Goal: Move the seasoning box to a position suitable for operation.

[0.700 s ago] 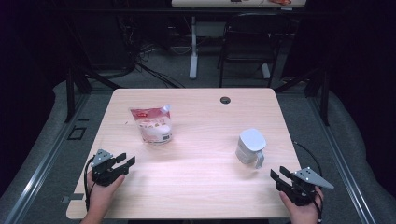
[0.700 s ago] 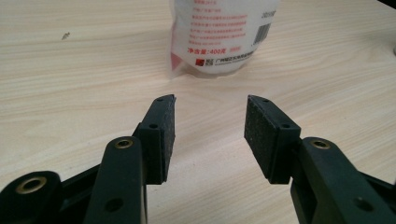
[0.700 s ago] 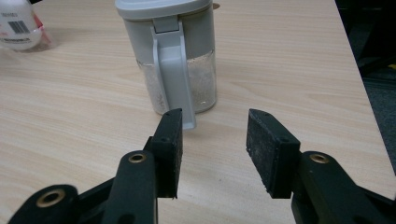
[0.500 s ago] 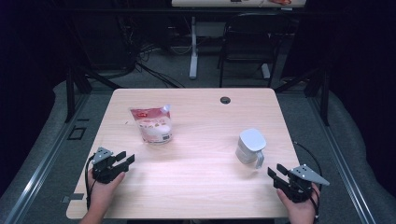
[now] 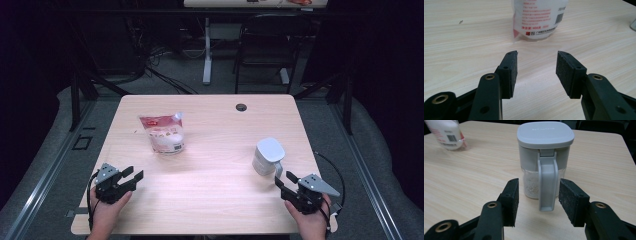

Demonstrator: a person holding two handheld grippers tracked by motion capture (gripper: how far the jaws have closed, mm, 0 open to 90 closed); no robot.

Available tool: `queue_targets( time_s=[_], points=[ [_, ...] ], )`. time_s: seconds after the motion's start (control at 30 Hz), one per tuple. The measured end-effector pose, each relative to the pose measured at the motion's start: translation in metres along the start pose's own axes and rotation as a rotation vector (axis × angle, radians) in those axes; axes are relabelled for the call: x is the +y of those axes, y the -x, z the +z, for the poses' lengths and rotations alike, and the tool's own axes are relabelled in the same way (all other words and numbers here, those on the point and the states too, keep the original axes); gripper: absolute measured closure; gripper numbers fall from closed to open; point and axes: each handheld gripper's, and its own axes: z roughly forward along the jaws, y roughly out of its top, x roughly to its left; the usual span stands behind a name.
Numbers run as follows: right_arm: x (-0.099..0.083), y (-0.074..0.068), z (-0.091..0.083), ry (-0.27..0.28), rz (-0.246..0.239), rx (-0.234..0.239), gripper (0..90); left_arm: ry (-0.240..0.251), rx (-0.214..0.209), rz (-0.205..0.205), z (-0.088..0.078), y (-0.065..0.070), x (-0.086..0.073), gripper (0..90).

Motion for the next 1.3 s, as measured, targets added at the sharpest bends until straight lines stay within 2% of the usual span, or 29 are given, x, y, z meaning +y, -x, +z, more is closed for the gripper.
queue_targets(
  time_s=[0.1, 0.23, 0.37, 0.43, 0.6, 0.73, 0.87, 0.93, 1.2, 1.3],
  points=[
    [0.003, 0.002, 0.012, -0.015, -0.006, -0.015, 49.9, 0.000, 0.009, -0.013, -0.003, -0.002, -0.003, 51.6],
    [0.003, 0.004, 0.028, -0.072, -0.016, -0.045, 50.0, 0.006, 0.020, -0.010, -0.008, -0.002, -0.007, 51.1],
    [0.005, 0.004, 0.038, -0.080, -0.018, -0.070, 51.1, 0.011, 0.034, -0.023, -0.015, -0.003, -0.011, 50.8],
    [0.006, 0.005, 0.042, -0.084, -0.014, -0.056, 54.5, 0.012, 0.038, -0.034, -0.017, -0.004, -0.011, 50.5],
    [0.007, 0.004, 0.043, -0.074, -0.004, -0.042, 62.8, 0.006, 0.042, -0.037, -0.017, -0.005, -0.012, 50.1],
    [0.007, 0.005, 0.045, -0.086, -0.024, -0.049, 68.0, 0.009, 0.033, -0.041, -0.013, -0.005, -0.011, 49.6],
    [0.007, 0.005, 0.045, -0.093, -0.040, -0.058, 68.4, 0.012, 0.027, -0.032, -0.010, -0.004, -0.010, 49.6],
    [0.007, 0.005, 0.044, -0.091, -0.039, -0.047, 68.5, 0.000, 0.025, -0.026, -0.009, -0.004, -0.009, 49.6],
    [0.005, 0.005, 0.039, -0.100, -0.053, -0.006, 68.6, 0.015, 0.024, -0.021, -0.007, -0.004, -0.007, 49.5],
    [0.005, 0.004, 0.038, -0.102, -0.056, 0.002, 68.6, 0.007, 0.024, -0.019, -0.006, -0.004, -0.006, 49.6]
  ],
)
